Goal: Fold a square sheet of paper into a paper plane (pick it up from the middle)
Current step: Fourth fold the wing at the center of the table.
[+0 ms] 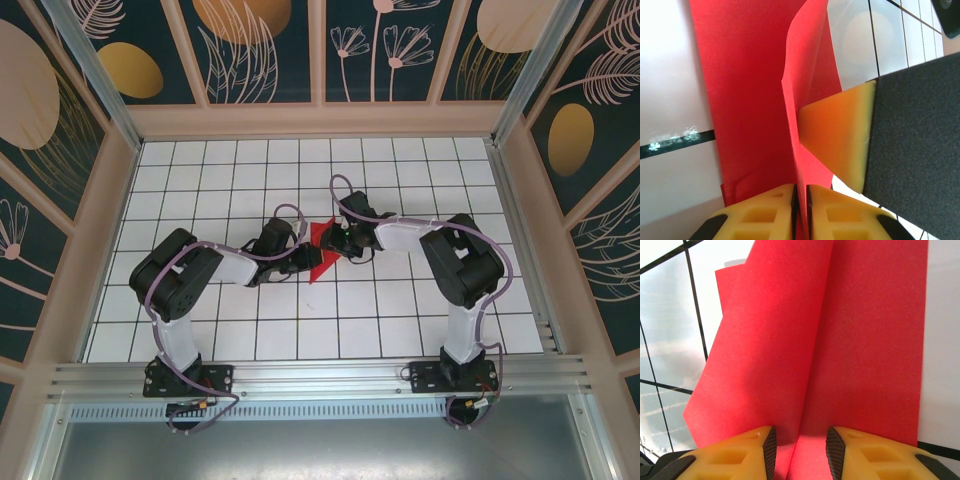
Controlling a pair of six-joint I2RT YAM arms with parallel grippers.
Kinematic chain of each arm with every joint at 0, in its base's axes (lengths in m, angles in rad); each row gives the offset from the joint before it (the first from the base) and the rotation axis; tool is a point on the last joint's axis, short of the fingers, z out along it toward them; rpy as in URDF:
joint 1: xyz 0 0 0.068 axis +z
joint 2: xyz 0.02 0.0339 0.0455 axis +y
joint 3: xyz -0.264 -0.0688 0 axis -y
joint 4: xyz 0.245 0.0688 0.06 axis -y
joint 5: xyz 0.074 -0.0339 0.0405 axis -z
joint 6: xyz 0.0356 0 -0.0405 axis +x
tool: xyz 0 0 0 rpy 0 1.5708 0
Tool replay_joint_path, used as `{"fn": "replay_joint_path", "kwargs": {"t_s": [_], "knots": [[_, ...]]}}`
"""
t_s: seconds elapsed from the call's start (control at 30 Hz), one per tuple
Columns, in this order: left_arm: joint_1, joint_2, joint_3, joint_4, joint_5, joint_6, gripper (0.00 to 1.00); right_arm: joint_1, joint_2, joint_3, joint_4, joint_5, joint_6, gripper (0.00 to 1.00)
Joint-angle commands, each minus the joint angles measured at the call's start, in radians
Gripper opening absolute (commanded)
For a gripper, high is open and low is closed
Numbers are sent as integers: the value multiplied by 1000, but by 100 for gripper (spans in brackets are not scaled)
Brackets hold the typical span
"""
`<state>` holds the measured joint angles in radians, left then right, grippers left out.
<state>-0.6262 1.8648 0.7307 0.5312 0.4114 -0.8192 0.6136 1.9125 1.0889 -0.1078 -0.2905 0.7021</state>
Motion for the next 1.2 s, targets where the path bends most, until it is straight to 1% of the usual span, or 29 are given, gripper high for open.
{"fn": "replay_joint_path", "kwargs": {"t_s": [0.0, 0.2, 0.5, 0.63, 0.83, 0.9, 1.0, 1.13, 1.17], "knots": [[3, -16, -15, -25, 1, -10, 19, 6, 85, -16, -91, 115, 36, 38], [3, -66, -43, -34, -17, -17, 20, 8, 90, -11, -107, 129, 51, 38], [3, -196, -66, -60, -62, -4, 24, 11, 103, -4, -135, 151, 62, 38], [3, -190, -53, -97, -113, 12, 28, 12, 105, -4, -135, 152, 66, 38], [3, -157, -33, -87, -123, 19, 33, 12, 108, -4, -136, 149, 68, 39], [3, -118, -25, -81, -115, 22, 33, 12, 112, -1, -138, 151, 69, 40], [3, -112, -22, -80, -120, 20, 33, 13, 118, 4, -151, 160, 71, 40], [3, -144, -41, -60, -130, 17, 29, 16, 135, 14, -172, 174, 80, 41], [2, -175, -50, -55, -144, 16, 29, 17, 138, 16, -177, 178, 83, 41]]}}
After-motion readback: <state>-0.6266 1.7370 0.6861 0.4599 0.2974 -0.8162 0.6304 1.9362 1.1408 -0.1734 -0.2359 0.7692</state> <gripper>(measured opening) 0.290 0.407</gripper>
